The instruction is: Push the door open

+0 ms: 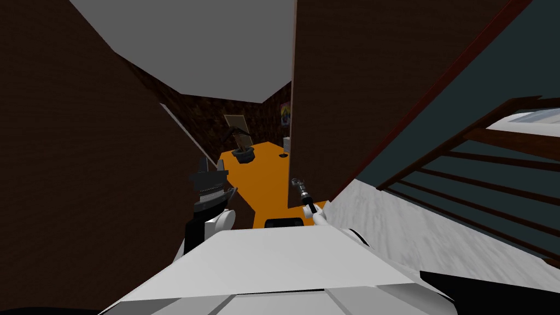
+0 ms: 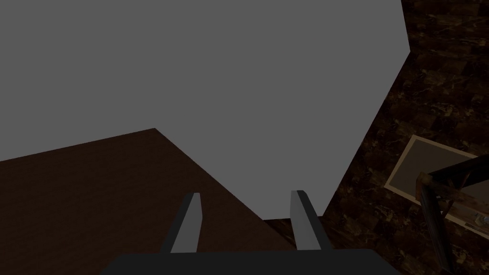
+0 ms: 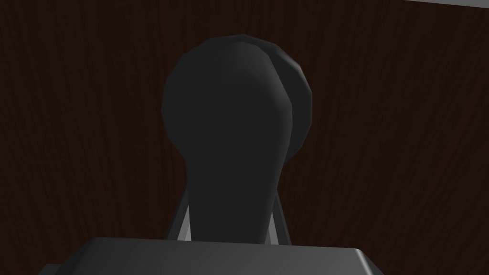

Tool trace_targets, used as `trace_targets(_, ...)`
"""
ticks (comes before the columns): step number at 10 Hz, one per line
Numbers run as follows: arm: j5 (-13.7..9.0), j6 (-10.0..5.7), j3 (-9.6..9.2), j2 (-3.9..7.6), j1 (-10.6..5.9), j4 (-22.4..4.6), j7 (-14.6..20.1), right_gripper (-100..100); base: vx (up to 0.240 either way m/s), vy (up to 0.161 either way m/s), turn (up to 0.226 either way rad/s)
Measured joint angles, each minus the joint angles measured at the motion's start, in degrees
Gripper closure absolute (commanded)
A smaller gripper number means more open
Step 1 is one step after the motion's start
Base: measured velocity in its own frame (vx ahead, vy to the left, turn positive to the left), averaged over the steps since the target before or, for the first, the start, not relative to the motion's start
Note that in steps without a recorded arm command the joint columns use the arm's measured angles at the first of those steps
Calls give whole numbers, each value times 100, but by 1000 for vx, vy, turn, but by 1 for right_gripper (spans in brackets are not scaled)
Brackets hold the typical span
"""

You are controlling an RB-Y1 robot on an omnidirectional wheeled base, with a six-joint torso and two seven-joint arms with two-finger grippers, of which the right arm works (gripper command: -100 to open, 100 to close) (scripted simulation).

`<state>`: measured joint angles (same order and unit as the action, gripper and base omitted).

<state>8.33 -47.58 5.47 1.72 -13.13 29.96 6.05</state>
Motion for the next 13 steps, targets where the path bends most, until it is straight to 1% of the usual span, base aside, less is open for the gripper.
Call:
trace_targets(1,-28,-66,37,14,-96,-232,-37,100,239,31,-54)
trace_targets(2,-42,-71,59,16,-65,-210,-73,100,238,23,-83)
trace_targets(3,-58,-46,84,-5,1,-99,-123,100,257,22,-92)
trace_targets(4,-67,49,95,-10,94,96,-153,100,173,5,-22)
trace_targets(5,-85,86,118,9,65,131,-165,100,69,-12,-1)
trace_targets(7,-177,-121,257,80,-215,-305,-252,100,156,-9,-103)
trace_targets(8,-185,-68,274,59,-118,-164,-288,100,198,18,-113)
trace_targets(9,-248,-210,370,32,-247,-472,-400,100,174,43,-61)
trace_targets(10,-255,-138,384,12,-147,-318,-440,100,72,26,-22)
trace_targets(11,-246,-1,371,8,-35,-44,-425,100,110,26,-110)
trace_targets(12,-277,4,420,1,-17,-10,-463,100,168,55,-144)
trace_targets(13,-323,-31,490,-22,-75,-117,-541,100,222,72,-122)
